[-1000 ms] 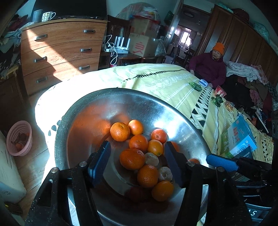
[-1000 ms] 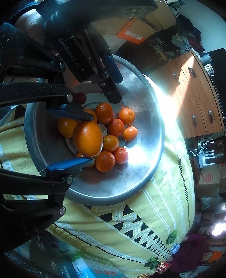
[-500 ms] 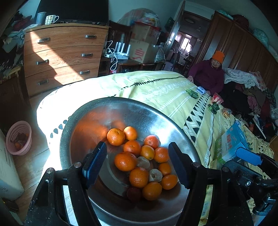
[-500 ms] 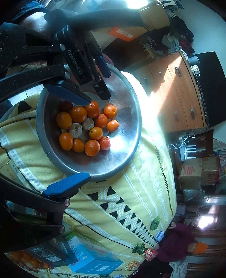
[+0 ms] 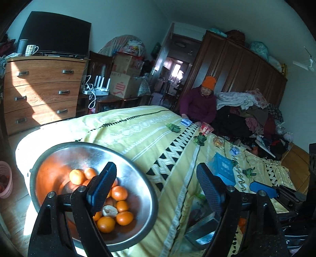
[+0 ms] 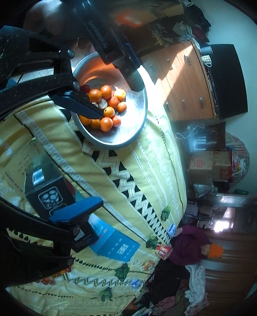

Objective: Organize fruits
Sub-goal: 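Move both open tools back over the fruit pile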

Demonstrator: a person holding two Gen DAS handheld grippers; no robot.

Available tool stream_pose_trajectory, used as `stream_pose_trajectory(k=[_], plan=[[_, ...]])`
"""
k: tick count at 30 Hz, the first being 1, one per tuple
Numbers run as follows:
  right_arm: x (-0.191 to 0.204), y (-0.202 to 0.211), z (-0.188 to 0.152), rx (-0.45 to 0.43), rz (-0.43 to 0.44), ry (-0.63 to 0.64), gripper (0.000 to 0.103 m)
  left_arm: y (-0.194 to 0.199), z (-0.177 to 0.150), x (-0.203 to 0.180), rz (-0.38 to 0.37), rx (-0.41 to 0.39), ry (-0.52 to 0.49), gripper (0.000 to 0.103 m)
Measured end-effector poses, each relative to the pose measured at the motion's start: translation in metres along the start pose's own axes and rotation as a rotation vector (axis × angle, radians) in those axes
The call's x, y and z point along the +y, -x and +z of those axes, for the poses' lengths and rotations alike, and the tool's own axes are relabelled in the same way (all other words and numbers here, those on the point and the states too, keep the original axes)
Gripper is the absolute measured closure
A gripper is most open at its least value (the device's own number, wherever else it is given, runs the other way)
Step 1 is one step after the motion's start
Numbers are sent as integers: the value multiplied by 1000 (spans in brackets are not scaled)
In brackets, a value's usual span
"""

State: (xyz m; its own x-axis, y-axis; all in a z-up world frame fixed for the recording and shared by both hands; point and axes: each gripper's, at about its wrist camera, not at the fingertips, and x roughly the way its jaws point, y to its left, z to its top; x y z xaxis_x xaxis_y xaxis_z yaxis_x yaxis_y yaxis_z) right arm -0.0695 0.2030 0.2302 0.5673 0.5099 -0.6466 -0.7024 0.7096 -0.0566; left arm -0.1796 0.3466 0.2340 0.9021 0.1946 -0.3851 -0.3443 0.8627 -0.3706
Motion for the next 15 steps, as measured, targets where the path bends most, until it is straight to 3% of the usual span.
stream_pose_trajectory(k=[15], plan=[[-80, 36, -50, -8, -104, -130, 18, -21, -42, -122, -173, 99, -163, 19]])
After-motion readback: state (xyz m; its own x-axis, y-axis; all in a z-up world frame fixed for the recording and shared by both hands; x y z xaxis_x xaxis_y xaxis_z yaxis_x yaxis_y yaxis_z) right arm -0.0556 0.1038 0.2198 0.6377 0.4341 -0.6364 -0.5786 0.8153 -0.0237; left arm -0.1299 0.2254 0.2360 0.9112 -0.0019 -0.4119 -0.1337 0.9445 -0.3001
